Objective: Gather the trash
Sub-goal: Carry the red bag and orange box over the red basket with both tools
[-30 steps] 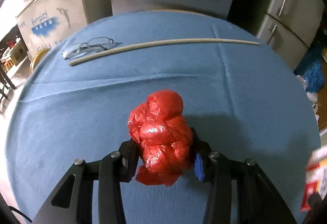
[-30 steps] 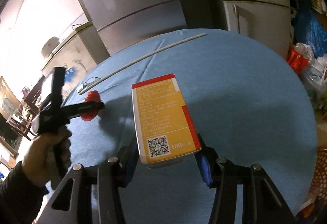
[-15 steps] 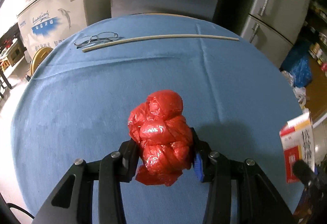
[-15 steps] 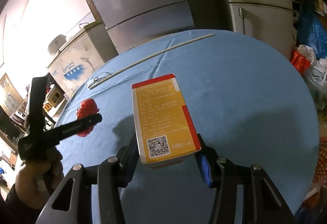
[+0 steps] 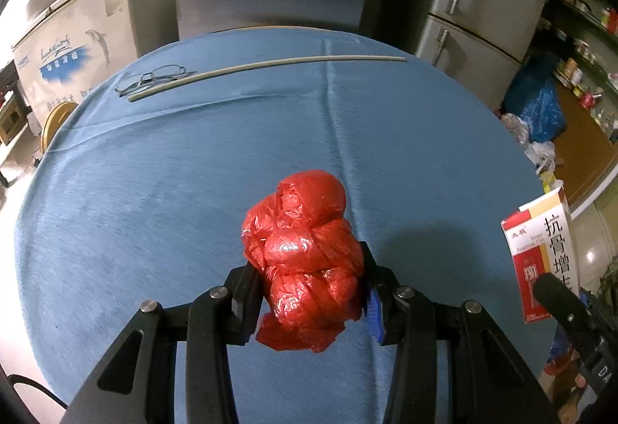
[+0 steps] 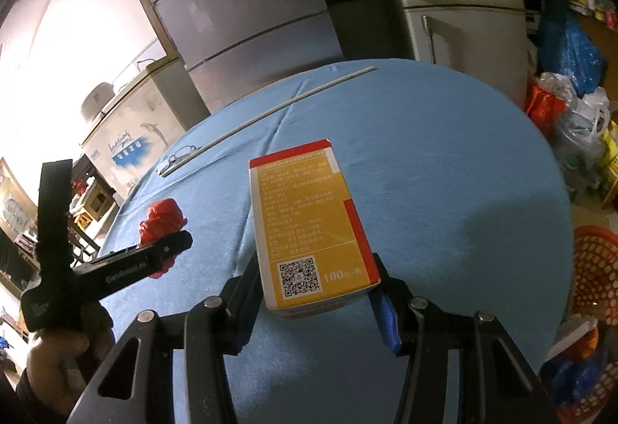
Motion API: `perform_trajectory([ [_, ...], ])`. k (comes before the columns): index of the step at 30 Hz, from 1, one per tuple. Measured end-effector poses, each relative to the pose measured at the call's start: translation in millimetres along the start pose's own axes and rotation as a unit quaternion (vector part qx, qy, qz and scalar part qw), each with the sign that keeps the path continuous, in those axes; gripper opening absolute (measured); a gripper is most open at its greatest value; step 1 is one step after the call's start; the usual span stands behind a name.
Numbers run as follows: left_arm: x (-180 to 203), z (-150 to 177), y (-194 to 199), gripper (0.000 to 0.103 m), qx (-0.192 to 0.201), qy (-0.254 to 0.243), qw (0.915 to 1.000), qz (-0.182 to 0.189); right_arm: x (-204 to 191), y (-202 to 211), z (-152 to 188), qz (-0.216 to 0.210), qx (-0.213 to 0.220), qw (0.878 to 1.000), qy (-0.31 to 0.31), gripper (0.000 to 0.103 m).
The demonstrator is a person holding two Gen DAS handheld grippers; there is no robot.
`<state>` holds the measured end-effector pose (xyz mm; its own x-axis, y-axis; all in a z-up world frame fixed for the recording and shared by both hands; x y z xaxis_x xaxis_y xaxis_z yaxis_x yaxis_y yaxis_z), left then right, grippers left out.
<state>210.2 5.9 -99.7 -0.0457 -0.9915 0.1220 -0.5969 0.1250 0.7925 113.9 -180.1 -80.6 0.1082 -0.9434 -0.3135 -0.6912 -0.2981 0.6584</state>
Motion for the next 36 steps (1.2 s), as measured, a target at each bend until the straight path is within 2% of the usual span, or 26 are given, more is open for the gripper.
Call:
perform_trajectory([
  [14,48,13,17,0.045,-0.001,-0.041,0.9989,0.023,33,30,5,0.014,0.023,0.999,-0.032,0.054],
  [30,101,21,20,0.045,-0.001,-0.102,0.9946,0.015,75,55,12,0.025,0.040,0.996,-0.072,0.054],
  [36,125,22,20,0.046,-0.001,-0.124,0.9920,0.023,98,67,13,0.039,0.049,0.994,-0.091,0.054],
])
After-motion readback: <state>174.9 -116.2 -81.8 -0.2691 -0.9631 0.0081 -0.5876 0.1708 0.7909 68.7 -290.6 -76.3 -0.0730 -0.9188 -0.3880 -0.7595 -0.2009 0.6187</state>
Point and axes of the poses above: each gripper's, at about its wrist camera, not at the fingertips, and y roughly against the way its jaws point, x to its right, z to its underside, the point moved 9 cm from there along -y, roughly the way its jaws point, and after that the axes turned 1 degree about -z, right-handed, at the moved point
